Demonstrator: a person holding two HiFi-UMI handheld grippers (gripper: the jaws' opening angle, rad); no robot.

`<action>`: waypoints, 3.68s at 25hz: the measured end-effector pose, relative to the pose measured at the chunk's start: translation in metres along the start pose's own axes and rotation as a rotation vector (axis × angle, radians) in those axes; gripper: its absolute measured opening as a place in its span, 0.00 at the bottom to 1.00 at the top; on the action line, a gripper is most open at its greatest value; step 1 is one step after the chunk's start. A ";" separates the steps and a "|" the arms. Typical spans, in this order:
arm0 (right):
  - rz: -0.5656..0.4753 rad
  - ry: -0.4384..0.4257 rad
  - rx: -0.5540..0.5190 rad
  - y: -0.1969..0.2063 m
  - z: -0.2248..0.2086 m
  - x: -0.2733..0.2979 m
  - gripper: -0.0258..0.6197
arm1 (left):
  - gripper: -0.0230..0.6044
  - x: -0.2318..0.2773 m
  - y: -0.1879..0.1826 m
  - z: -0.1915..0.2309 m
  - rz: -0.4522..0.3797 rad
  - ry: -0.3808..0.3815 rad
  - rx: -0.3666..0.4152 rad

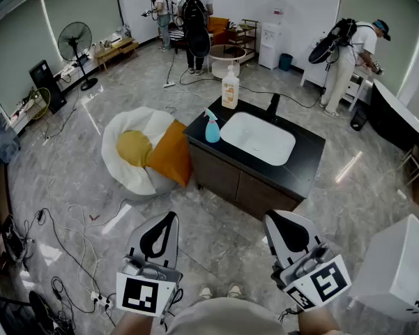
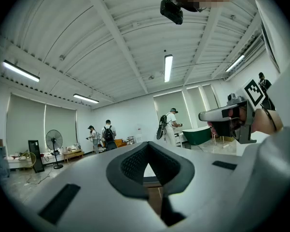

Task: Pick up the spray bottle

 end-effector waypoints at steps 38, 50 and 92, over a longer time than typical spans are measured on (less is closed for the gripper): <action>0.006 -0.136 0.043 0.007 -0.084 -0.031 0.44 | 0.06 0.036 -0.006 -0.064 0.073 -0.048 0.088; 0.031 -0.117 0.043 0.036 -0.118 0.045 0.43 | 0.06 0.099 0.038 -0.030 0.046 -0.006 0.064; 0.184 0.058 0.043 0.052 -0.241 0.493 0.43 | 0.06 0.431 0.186 0.275 0.041 0.252 0.018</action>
Point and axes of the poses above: the fingertips, and each gripper's own axes: x forward along the fingers, z to its left, y out of its underside, the point moved 10 cm from there along -x, backward along the fingers, and after that the axes turned 14 degrees about x, right-handed, at the moved point
